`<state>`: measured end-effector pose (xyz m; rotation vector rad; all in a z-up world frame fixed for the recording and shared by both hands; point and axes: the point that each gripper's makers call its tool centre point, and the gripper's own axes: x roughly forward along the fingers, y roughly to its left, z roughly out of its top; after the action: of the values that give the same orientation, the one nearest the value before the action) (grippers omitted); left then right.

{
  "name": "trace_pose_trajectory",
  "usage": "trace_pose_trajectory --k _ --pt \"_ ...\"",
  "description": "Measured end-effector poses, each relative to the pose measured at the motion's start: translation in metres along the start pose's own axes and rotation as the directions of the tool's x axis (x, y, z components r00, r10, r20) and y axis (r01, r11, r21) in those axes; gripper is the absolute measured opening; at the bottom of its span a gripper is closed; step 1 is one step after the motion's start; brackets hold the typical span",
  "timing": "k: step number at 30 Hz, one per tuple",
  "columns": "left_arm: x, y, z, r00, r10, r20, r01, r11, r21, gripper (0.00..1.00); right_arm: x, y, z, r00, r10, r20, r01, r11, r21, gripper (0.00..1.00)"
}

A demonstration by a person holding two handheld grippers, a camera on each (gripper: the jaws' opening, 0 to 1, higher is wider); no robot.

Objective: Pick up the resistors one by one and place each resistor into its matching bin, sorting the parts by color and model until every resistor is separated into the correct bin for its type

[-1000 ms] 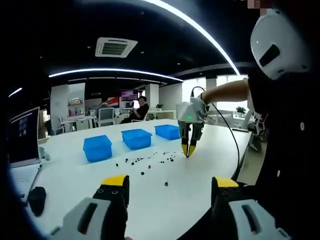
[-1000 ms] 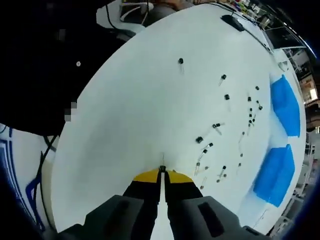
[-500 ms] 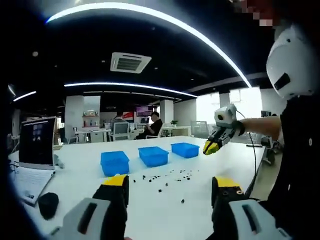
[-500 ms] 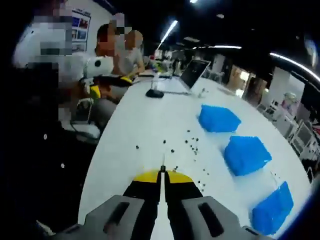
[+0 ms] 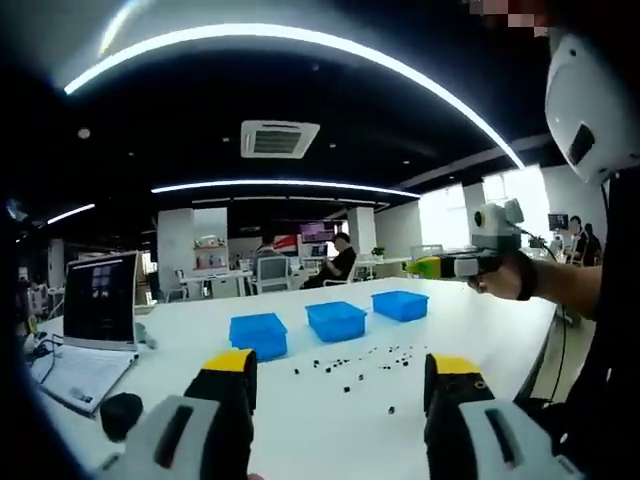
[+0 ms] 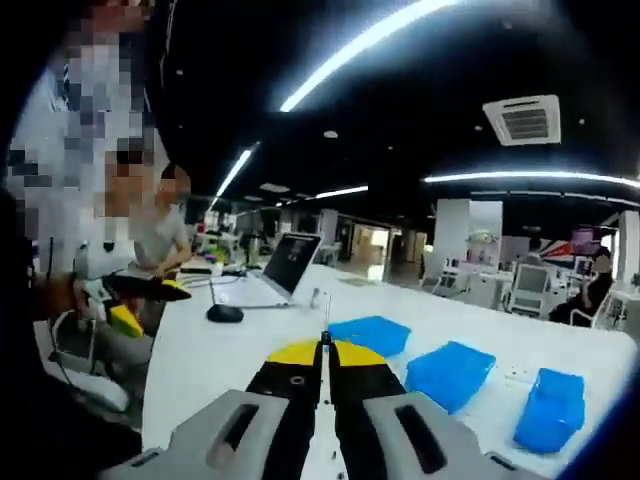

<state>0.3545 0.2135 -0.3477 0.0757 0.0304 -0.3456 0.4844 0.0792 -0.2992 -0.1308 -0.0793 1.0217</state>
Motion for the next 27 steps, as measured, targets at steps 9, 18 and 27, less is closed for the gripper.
trace_pose_trajectory --k 9,18,27 --pt "-0.007 0.017 0.005 0.992 0.119 0.029 -0.119 0.993 -0.015 0.71 0.116 -0.024 0.003 1.000 -0.001 0.021 -0.001 0.998 0.061 0.06" --pt "-0.012 0.033 0.005 0.984 0.177 0.031 -0.176 0.984 -0.037 0.71 0.211 -0.062 -0.018 0.995 -0.074 -0.065 0.077 0.996 0.050 0.06" --pt "-0.019 0.046 0.007 0.975 0.218 0.034 -0.216 0.975 -0.046 0.70 0.255 -0.076 -0.038 0.983 -0.116 -0.139 0.123 0.992 0.037 0.06"
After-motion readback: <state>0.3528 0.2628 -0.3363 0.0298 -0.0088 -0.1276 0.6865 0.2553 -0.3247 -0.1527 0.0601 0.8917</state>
